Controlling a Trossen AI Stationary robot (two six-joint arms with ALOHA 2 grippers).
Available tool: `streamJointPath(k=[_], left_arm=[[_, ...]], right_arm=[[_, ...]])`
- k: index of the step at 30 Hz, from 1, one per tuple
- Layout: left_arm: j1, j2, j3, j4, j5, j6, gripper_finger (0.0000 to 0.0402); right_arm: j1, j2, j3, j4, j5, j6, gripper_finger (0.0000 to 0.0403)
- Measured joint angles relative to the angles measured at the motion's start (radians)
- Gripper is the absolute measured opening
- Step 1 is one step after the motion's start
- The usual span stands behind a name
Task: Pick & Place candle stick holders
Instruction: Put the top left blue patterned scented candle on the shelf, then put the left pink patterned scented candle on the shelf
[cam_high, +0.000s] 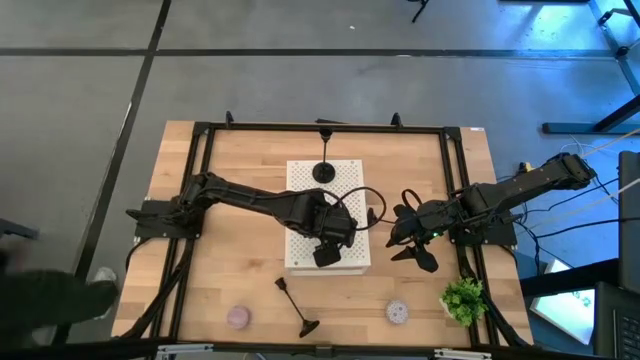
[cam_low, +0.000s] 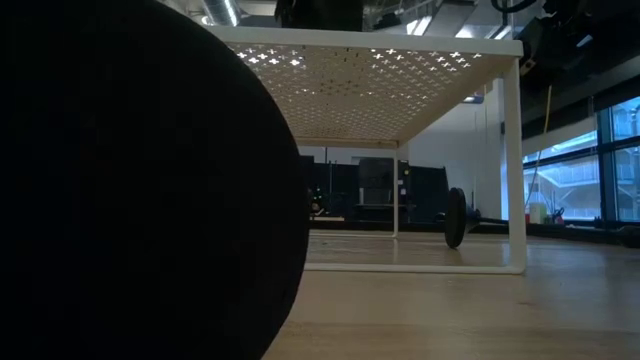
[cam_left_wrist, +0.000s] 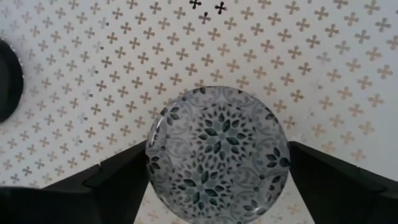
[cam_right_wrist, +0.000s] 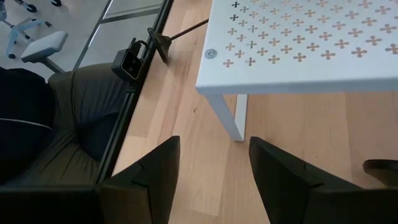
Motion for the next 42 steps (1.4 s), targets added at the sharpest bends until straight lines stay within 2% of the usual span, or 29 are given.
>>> streamJointPath(k=[17,26,32,42], left_arm=[[-0.01,-0.027,0.001,-0.041,-0.014,-0.027,0.0364],[-0.038,-0.092,0.001,-0.082,-0.026,-0.077,0.0365],[-0.098,-0.145,0.001,-0.107,-0.022,-0.157,0.0365],[-0.296,-0.147,0.001,-0.123,0.05,-0.408,0.0365]], right_arm=[[0.0,0.0,0.0,-0.004,-0.001,0.0,0.0195],[0.0,0.0,0.0,-0.006,-0.001,0.0,0.0195],[0.0,0.0,0.0,-0.014,-0.002,0.0,0.0195],[0.0,0.0,0.0,-0.02,-0.002,0.0,0.0195]])
